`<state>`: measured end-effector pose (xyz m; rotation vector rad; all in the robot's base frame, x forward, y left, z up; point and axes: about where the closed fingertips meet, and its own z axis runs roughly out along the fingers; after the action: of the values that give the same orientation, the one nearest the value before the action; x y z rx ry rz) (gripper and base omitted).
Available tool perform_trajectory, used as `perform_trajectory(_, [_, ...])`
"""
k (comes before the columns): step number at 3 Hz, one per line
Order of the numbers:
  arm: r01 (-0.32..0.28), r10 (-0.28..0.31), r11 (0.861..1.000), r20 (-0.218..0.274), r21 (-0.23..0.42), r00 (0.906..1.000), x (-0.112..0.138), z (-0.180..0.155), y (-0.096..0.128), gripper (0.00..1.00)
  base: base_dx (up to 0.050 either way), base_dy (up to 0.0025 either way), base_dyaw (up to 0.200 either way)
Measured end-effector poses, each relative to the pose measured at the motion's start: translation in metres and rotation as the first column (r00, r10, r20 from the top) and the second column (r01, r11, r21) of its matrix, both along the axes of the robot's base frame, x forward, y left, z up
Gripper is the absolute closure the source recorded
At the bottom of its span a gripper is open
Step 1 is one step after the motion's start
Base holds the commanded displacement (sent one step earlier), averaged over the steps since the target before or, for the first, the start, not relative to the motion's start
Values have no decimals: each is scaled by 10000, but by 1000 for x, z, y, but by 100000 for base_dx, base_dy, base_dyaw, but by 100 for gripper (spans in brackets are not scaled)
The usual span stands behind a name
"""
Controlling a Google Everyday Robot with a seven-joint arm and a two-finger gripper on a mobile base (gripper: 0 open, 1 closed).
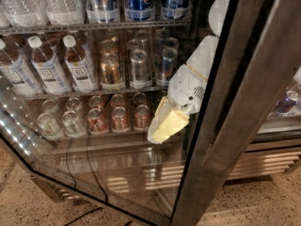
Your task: Open left fridge door
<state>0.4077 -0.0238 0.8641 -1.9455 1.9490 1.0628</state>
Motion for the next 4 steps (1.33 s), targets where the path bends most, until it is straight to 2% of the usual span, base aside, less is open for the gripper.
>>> perform_trajectory(1, [-43, 50, 9999, -602, 123, 9982, -15, -7, 6, 100, 0, 0, 0])
perform_trajectory(2, [-98, 119, 9997, -932, 224, 9956, -31, -10, 10, 100, 0, 0, 0])
perform_trajectory(4, [-214, 246, 9994, -1224, 277, 9922, -66, -14, 20, 100, 0, 0, 0])
